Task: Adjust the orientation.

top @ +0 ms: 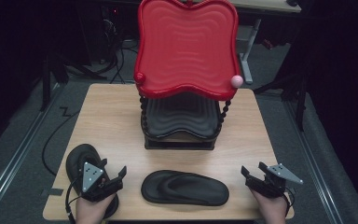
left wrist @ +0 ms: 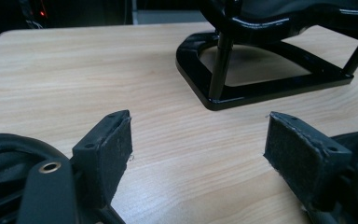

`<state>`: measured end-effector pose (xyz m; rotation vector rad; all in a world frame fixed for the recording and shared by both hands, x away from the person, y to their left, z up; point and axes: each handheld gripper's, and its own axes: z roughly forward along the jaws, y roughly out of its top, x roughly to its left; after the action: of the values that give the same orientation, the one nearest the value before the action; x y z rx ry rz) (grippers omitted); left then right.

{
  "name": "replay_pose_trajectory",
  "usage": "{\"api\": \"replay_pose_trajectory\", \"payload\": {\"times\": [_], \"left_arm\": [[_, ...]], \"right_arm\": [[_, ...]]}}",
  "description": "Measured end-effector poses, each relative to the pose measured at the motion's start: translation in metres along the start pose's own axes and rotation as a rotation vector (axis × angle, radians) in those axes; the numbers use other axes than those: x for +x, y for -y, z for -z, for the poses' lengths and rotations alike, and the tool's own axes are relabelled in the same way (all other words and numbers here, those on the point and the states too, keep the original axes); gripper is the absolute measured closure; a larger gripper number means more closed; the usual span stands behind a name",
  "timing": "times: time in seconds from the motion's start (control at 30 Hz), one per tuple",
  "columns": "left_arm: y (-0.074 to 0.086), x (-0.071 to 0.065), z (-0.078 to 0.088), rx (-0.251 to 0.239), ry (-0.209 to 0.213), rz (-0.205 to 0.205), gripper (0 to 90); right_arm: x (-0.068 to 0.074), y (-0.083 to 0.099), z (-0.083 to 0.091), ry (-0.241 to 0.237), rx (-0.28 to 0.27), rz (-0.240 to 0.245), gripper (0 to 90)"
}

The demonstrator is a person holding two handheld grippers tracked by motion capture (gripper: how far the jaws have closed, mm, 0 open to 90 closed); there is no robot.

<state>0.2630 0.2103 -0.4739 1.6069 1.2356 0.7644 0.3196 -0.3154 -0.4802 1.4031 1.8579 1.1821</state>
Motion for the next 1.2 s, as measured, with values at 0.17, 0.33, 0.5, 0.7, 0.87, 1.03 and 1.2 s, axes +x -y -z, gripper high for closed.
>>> {"api": "replay_pose_trajectory", "payload": {"times": [0.17, 0.33, 0.5, 0.7, 0.87, 1.03, 1.2], "left_arm": [[-0.001, -0.002, -0.002, 0.003, 0.001, -0.009, 23.6], [-0.002, -0.003, -0.004, 0.010, 0.018, -0.001, 23.5], [-0.008, -0.002, 0.001, -0.004, -0.010, -0.025, 23.7], [-0.014, 0.019, 0.020, -0.047, -0.069, -0.005, 23.8], [-0.005, 0.035, 0.047, -0.024, -0.161, -0.009, 21.9], [0.019, 0.062, 0.075, 0.079, -0.256, 0.031, 16.9], [0.026, 0.069, 0.085, 0.075, -0.289, 0.091, 16.9]], "right_arm": [[0.000, 0.000, 0.001, -0.004, 0.002, 0.002, 22.0], [-0.001, 0.002, 0.002, 0.001, 0.005, -0.003, 22.2], [0.000, 0.003, 0.003, 0.008, 0.010, 0.005, 22.5], [0.001, 0.004, 0.001, 0.005, 0.017, 0.013, 22.7], [0.000, 0.005, 0.000, 0.001, 0.018, 0.009, 22.8], [-0.002, 0.005, -0.002, -0.009, 0.023, -0.001, 23.0], [0.001, 0.004, -0.002, -0.011, 0.017, -0.005, 23.1]]}}
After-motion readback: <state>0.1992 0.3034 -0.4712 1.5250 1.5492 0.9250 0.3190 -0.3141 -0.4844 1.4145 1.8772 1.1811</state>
